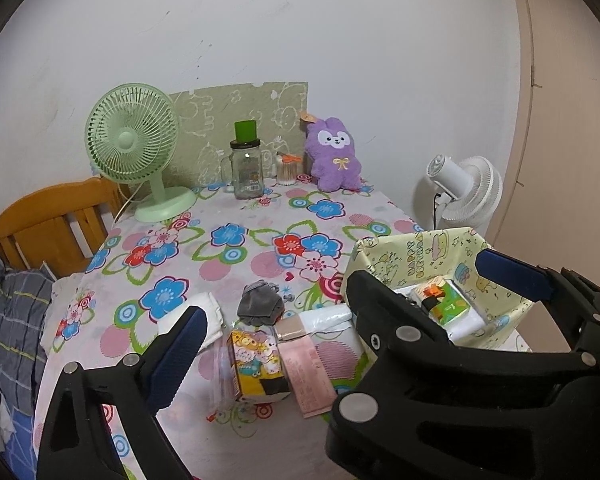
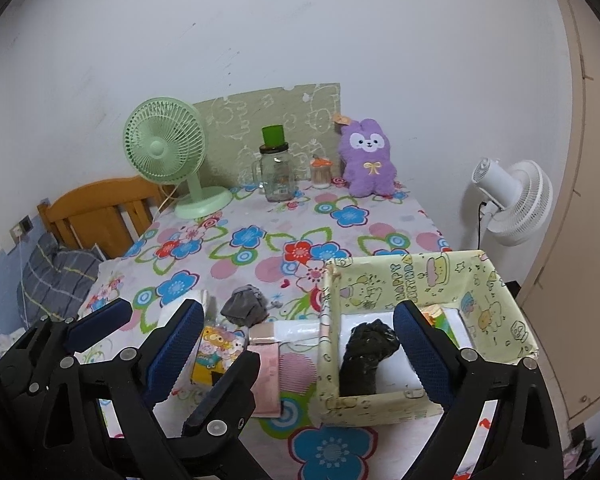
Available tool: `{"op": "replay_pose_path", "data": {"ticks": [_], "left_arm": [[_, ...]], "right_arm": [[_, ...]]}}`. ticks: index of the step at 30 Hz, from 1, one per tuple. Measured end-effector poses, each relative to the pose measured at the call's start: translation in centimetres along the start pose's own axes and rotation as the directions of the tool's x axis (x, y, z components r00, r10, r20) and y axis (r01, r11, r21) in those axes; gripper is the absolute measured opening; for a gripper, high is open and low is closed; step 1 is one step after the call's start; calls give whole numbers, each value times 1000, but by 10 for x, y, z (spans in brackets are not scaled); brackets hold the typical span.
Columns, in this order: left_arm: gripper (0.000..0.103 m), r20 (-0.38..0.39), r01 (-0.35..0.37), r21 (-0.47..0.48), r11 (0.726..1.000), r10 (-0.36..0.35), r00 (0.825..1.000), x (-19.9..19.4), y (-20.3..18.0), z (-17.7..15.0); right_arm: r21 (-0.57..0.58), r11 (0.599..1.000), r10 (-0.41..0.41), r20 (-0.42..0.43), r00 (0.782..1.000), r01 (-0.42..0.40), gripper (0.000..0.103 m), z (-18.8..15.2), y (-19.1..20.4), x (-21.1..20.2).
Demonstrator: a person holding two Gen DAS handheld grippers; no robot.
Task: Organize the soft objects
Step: 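Withdraw both open tools from the gift box back over the table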
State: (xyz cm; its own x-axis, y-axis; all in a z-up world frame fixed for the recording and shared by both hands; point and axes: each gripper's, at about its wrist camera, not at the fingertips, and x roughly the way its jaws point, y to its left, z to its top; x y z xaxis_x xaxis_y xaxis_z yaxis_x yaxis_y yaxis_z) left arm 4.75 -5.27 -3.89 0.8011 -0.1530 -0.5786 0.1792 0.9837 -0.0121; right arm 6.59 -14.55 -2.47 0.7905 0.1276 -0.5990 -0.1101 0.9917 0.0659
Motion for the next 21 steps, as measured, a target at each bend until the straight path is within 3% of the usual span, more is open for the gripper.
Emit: {"op": "replay_pose_path", "data": {"ticks": [14, 21], "left_arm": [[96, -25, -29, -16, 999, 29, 999, 12, 22, -20], [95, -61, -36, -33, 999, 33, 998, 22, 35, -33]], "right_arm": [[-8, 999, 49, -44, 998, -49, 92, -18, 19, 26], [-19, 998, 64, -85, 994, -65, 84, -28, 30, 42]]}}
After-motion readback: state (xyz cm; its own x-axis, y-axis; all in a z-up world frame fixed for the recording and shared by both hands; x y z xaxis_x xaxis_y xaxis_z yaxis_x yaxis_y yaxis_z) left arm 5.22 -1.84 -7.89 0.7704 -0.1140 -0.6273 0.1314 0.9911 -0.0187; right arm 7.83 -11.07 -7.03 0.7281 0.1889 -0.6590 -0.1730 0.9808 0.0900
